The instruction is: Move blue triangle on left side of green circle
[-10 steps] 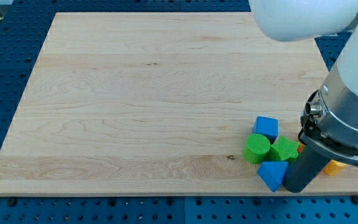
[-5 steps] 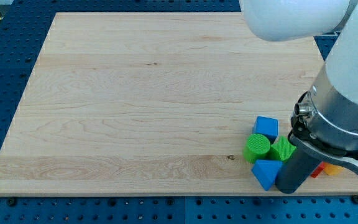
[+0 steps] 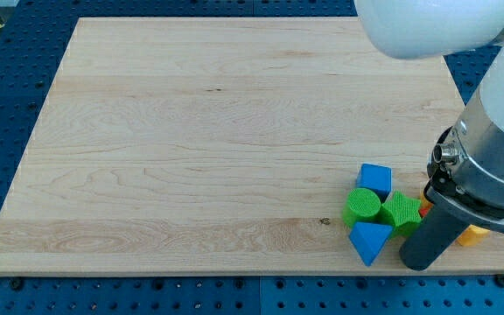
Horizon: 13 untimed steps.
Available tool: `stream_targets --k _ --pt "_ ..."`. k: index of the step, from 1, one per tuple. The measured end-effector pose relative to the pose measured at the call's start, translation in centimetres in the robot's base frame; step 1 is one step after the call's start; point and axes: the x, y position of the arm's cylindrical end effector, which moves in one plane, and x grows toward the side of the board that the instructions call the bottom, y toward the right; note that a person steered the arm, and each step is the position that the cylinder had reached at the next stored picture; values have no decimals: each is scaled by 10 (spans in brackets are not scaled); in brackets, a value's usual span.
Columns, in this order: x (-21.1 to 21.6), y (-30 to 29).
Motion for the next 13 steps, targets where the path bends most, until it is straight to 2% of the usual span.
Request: stream_targets --k 6,13 --pt "-5 -12" --pt "-18 -105"
